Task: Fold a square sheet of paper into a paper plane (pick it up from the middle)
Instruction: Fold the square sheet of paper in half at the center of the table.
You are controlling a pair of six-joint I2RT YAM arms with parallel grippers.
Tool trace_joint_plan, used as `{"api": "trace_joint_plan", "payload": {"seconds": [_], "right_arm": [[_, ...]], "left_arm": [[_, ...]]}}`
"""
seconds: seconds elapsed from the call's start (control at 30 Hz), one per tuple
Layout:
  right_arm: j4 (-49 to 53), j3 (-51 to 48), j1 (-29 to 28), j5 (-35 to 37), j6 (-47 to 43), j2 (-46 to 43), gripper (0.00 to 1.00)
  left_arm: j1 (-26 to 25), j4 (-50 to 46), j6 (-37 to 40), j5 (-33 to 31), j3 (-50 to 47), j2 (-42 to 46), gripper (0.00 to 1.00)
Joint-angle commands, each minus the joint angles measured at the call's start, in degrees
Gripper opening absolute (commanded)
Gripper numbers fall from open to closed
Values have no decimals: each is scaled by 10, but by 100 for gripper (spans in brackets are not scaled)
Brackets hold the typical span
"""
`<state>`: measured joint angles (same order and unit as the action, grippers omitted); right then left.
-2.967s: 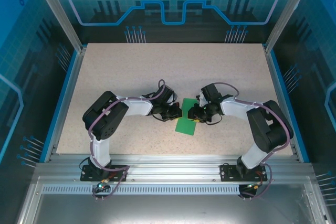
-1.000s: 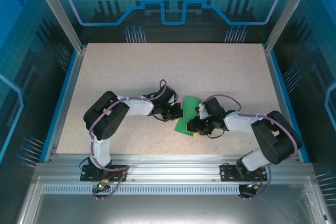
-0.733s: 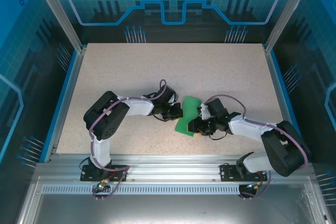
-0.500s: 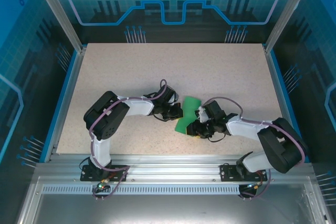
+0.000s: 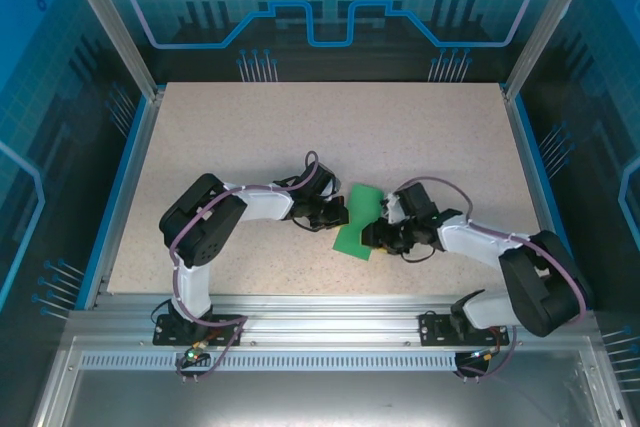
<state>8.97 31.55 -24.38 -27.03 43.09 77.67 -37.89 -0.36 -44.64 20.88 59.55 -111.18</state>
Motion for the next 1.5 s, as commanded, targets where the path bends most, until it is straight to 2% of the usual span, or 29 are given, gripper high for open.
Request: {"api": "trace_joint_plan", "payload": {"seconds": [0.0, 0.2, 0.47, 0.77, 0.93, 1.2, 1.47], "right_arm": [[0, 26, 40, -5, -12, 7, 38], [-31, 56, 50, -40, -30, 76, 38], [-11, 46, 72, 2, -55, 145, 37], [23, 98, 73, -20, -52, 86, 38], [26, 120, 74, -18, -65, 119, 38], [4, 99, 88, 2, -67, 193, 36], [40, 133, 88, 6, -68, 155, 37]], "left_arm": [[-10, -74, 15, -21, -12, -20, 0], [-9, -77, 17, -20, -8, -20, 0], [-9, -78, 18, -19, -8, -23, 0], [-9, -84, 22, -20, -3, -26, 0], [-9, -85, 22, -20, 0, -28, 0], [-9, -87, 24, -19, -2, -27, 0], [-9, -90, 25, -20, -3, -26, 0]]}}
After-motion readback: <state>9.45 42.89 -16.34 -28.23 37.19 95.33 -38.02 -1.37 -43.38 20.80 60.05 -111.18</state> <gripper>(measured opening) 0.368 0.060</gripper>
